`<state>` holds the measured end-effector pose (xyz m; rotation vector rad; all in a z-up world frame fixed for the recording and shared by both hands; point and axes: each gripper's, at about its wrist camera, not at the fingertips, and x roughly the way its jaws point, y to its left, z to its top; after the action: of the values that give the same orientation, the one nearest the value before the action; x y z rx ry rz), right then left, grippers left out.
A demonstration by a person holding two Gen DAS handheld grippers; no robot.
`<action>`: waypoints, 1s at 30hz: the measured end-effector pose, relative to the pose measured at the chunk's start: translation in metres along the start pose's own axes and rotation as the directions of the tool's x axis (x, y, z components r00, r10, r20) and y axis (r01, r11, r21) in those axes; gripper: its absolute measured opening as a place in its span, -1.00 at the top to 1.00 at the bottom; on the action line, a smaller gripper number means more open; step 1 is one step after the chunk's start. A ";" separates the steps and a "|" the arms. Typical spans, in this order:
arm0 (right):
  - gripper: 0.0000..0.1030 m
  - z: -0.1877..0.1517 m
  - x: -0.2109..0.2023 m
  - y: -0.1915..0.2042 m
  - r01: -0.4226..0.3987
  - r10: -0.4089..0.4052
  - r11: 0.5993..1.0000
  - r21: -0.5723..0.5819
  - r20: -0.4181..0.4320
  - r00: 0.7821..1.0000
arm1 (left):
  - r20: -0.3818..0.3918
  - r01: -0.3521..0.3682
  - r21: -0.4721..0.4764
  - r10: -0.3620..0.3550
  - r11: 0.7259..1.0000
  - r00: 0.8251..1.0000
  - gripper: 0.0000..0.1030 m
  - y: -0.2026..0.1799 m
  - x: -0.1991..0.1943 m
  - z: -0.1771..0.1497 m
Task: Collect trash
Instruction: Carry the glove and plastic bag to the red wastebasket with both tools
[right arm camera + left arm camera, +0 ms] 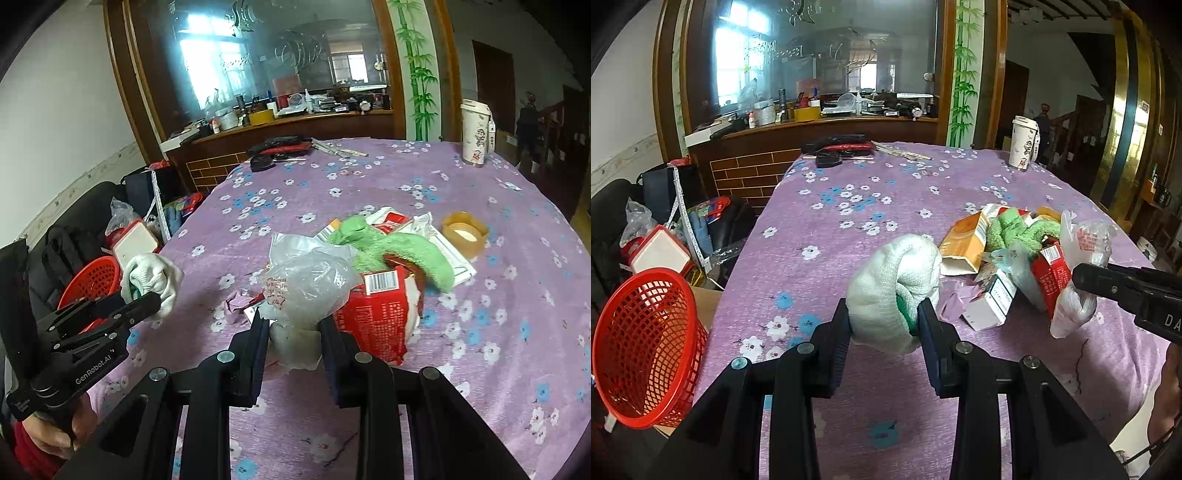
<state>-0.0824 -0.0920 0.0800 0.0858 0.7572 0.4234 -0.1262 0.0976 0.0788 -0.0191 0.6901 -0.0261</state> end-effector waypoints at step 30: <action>0.43 0.038 0.051 0.134 -0.186 0.172 0.965 -0.186 -0.090 0.981 | 0.061 -0.198 -0.195 0.214 0.960 0.975 0.33 0.124 -0.059 -0.001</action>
<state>-0.0693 0.0534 0.1051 -0.0445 0.7793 0.6740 -0.1700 0.2233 0.1123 -0.1290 0.6080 0.2397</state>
